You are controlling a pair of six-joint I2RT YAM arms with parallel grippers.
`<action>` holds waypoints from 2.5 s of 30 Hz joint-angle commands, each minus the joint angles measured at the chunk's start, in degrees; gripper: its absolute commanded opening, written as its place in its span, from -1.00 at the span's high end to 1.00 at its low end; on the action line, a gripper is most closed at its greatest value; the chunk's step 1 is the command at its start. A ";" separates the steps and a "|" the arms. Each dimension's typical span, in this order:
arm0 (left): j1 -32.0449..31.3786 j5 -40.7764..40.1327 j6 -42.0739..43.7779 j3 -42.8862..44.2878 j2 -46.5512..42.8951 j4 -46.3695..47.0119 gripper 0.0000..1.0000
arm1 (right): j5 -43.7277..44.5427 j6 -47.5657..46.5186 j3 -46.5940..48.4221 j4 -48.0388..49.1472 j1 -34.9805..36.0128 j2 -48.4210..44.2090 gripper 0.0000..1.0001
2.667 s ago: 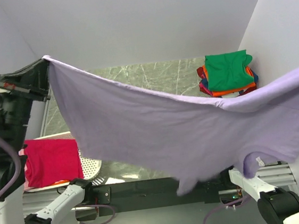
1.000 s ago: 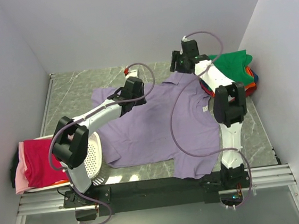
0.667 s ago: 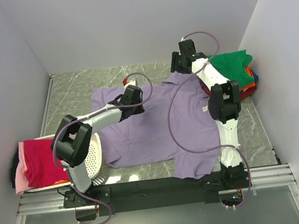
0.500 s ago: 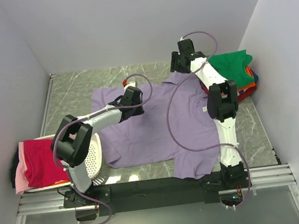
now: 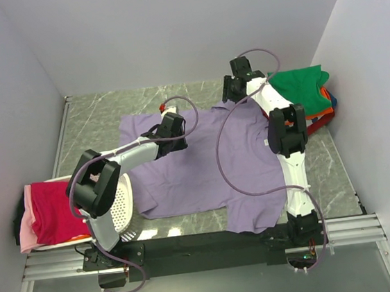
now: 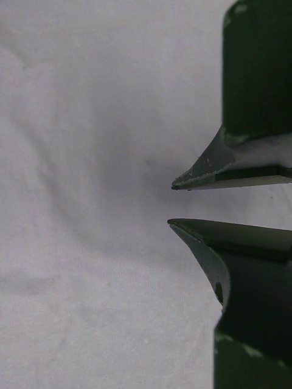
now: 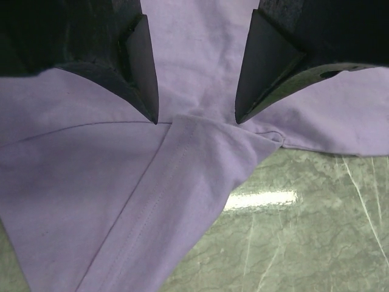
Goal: Fold and stack the t-shirts
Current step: Flatten the tshirt out
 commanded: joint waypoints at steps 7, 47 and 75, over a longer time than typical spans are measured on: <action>0.59 -0.56 0.70 -0.60 -3.98 -0.19 0.38 | -1.86 1.58 1.86 -0.19 0.56 3.70 -0.17; 1.47 -0.38 0.61 -2.88 -3.64 -2.38 0.39 | -13.19 14.23 9.40 20.38 0.56 5.26 0.07; -0.72 6.91 4.13 11.70 3.31 1.74 0.40 | -1.86 6.24 -14.31 16.52 0.21 -11.07 -0.14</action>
